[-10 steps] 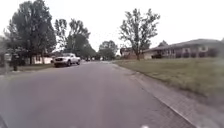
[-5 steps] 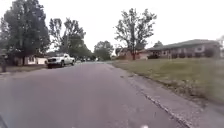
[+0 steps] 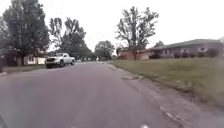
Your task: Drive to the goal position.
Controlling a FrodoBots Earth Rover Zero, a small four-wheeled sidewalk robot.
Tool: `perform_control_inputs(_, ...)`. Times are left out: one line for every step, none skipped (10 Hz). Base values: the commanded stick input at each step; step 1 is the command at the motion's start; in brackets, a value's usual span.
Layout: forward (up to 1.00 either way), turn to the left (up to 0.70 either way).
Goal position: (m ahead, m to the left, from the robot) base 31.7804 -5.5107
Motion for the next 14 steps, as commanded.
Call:
perform_control_inputs(1.00,0.03)
perform_control_inputs(1.00,0.00)
perform_control_inputs(1.00,0.00)
perform_control_inputs(1.00,0.00)
perform_control_inputs(1.00,0.00)
perform_control_inputs(1.00,0.00)
perform_control_inputs(1.00,0.00)
perform_control_inputs(1.00,0.00)
perform_control_inputs(1.00,0.00)
perform_control_inputs(1.00,0.00)
perform_control_inputs(1.00,0.00)
perform_control_inputs(1.00,0.00)
perform_control_inputs(1.00,0.00)
perform_control_inputs(1.00,0.00)
